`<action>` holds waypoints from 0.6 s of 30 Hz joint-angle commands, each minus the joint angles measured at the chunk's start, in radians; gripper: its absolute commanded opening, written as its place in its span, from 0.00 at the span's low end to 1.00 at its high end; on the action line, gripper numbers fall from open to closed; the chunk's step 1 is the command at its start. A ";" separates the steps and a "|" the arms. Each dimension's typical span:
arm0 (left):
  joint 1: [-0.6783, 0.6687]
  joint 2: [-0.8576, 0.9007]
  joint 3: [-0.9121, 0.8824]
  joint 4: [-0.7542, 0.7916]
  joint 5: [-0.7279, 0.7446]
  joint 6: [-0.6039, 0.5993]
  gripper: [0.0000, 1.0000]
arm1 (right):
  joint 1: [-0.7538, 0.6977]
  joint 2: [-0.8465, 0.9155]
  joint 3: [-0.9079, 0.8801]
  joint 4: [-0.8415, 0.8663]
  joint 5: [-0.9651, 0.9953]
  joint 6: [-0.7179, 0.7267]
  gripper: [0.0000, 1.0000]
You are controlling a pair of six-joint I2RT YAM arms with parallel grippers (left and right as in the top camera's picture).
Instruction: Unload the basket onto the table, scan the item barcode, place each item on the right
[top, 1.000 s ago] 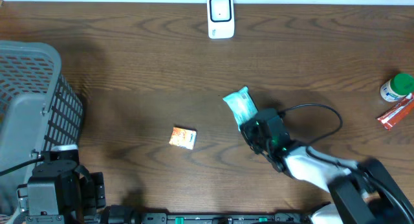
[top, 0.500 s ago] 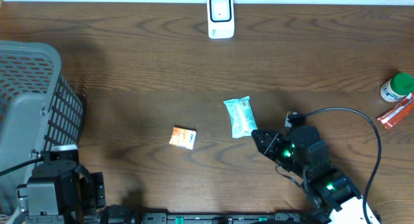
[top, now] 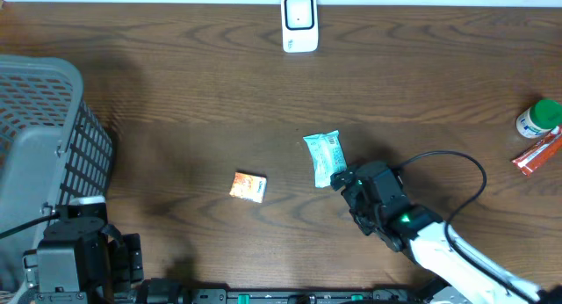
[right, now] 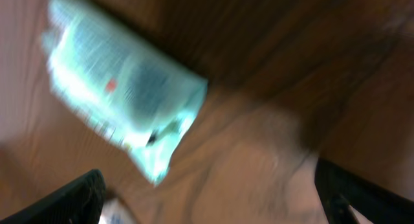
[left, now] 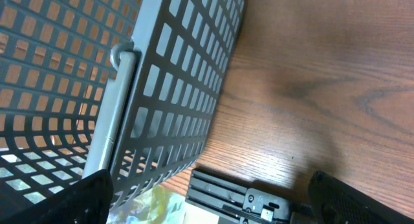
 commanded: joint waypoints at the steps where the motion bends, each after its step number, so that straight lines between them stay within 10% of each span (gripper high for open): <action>1: -0.004 -0.003 0.002 -0.002 -0.003 -0.005 0.96 | 0.030 0.055 -0.010 0.000 0.092 0.124 0.99; 13: -0.004 -0.003 0.002 -0.002 -0.003 -0.005 0.96 | 0.115 0.431 -0.012 0.237 0.163 0.329 0.99; 14: -0.004 -0.003 0.002 -0.002 -0.003 -0.005 0.96 | 0.103 0.500 -0.011 0.324 0.161 0.325 0.91; 15: -0.004 -0.003 0.002 -0.002 -0.003 -0.005 0.96 | 0.082 0.576 -0.011 0.410 0.148 0.313 0.49; 17: -0.004 -0.003 0.002 -0.002 -0.003 -0.005 0.96 | 0.044 0.628 -0.011 0.451 0.084 0.309 0.01; 18: -0.004 -0.003 0.002 -0.002 -0.003 -0.005 0.96 | 0.024 0.630 -0.011 0.452 0.062 0.292 0.01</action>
